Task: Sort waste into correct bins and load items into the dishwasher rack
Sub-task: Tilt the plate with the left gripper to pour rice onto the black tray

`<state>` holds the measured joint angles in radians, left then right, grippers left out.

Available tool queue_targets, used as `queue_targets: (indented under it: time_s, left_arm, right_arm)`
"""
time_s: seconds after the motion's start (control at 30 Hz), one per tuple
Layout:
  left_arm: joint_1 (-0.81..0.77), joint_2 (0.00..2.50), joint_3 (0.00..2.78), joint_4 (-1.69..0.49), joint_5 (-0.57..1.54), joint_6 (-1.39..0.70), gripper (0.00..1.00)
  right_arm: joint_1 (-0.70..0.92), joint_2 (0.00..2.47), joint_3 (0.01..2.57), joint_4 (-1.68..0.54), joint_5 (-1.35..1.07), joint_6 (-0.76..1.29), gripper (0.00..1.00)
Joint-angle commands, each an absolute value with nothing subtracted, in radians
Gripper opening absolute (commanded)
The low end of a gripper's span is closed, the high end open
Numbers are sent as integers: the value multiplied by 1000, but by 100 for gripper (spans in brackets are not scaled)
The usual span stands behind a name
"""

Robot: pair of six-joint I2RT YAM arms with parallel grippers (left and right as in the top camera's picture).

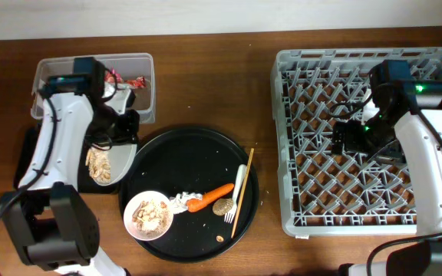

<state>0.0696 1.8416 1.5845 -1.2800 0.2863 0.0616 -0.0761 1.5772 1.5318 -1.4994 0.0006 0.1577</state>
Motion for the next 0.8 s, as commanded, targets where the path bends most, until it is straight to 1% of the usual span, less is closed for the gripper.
queue_targets:
  time_s: [0.0, 0.17, 0.27, 0.3, 0.37, 0.43, 0.5, 0.53, 0.63, 0.73, 0.77]
  left_arm:
    - [171, 1805, 1605, -1304, 466, 184, 0]
    - [380, 1805, 1605, -1401, 818, 395, 1]
    - [456, 1805, 1605, -1428, 917, 442, 1]
    - [486, 1805, 1605, -1452, 979, 483, 1]
    - [519, 1805, 1605, -1481, 1028, 535, 1]
    - [563, 1805, 1605, -1533, 1141, 629, 0]
    - [606, 1805, 1605, -1555, 1177, 635, 0]
    - [624, 1805, 1605, -1578, 1217, 675, 0]
    - [656, 1805, 1605, -1592, 1216, 675, 1]
    - [631, 1799, 1605, -1632, 1182, 691, 0]
    - [558, 1787, 1605, -1633, 1171, 691, 1]
  right_arm:
    - [-80, 1559, 1526, -1504, 17, 161, 98]
    - [-80, 1559, 1526, -1504, 17, 161, 98]
    - [-80, 1559, 1526, -1507, 17, 161, 99]
    - [-80, 1559, 1526, -1508, 17, 161, 99]
    - [-80, 1559, 1526, -1508, 18, 161, 98]
    - [-80, 1559, 1526, -1513, 33, 162, 99]
    - [-80, 1559, 1526, -1515, 36, 162, 98]
    - [-80, 1559, 1526, -1515, 36, 162, 99]
    - [-80, 1559, 1526, -1515, 36, 162, 98]
    - [-80, 1559, 1526, -1516, 35, 162, 98]
    - [-80, 1559, 1526, -1522, 35, 162, 98]
